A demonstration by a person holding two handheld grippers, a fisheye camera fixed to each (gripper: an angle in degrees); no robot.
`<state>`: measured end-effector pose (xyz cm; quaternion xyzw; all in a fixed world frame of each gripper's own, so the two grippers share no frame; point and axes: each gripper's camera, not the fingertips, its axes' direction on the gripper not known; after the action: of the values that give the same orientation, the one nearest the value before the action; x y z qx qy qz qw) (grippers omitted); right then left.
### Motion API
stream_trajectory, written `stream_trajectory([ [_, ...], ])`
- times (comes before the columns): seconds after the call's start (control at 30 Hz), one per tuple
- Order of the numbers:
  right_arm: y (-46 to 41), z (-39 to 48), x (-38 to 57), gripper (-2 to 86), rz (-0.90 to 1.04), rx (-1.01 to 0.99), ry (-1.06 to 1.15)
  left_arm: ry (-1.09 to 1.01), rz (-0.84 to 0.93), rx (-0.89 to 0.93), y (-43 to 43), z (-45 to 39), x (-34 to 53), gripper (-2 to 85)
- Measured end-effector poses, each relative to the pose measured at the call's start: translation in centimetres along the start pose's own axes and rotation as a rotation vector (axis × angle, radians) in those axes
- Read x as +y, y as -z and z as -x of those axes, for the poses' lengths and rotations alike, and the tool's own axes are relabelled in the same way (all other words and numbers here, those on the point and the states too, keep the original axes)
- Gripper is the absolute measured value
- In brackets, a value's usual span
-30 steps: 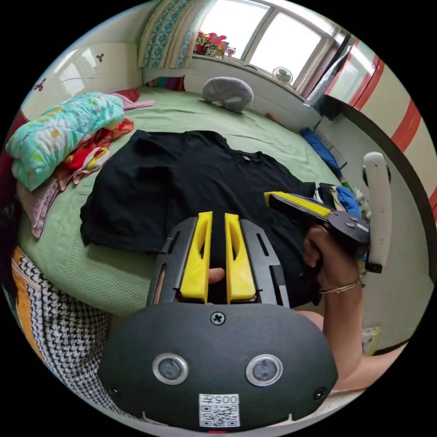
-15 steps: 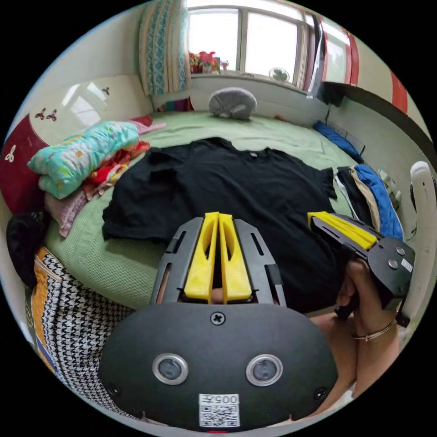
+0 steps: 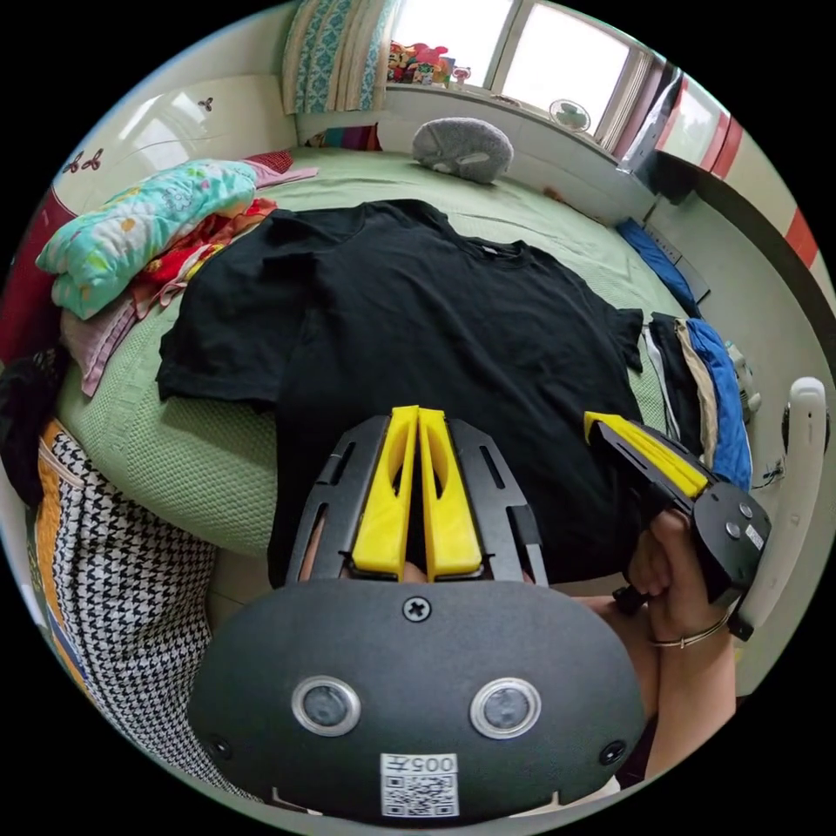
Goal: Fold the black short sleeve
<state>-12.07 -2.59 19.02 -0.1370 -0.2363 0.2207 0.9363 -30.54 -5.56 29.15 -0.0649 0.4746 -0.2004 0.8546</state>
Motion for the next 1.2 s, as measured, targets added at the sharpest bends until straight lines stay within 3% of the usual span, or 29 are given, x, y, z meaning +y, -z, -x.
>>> stream_trajectory([
  [0.17, -0.9, 0.9, 0.0, -1.0, 0.037, 0.046, 0.032, -0.024, -0.001, -0.011, 0.7, -1.6, 0.0, -0.7],
  [0.47, -1.2, -2.6, -0.1, -0.9, 0.062, -0.031, -0.146, -0.087, 0.024, -0.033, 1.2, -4.7, -0.5, -0.7],
  [0.73, 0.2, -1.8, 0.5, -1.0, -0.012, 0.039, -0.069, -0.123, -0.009, -0.055, 2.2, -7.1, -0.7, -0.7],
  [1.2, 0.0, -2.7, 0.4, -1.1, 0.029, 0.021, -0.086, -0.112, 0.013, -0.075, 1.6, -7.0, -1.4, -0.6],
])
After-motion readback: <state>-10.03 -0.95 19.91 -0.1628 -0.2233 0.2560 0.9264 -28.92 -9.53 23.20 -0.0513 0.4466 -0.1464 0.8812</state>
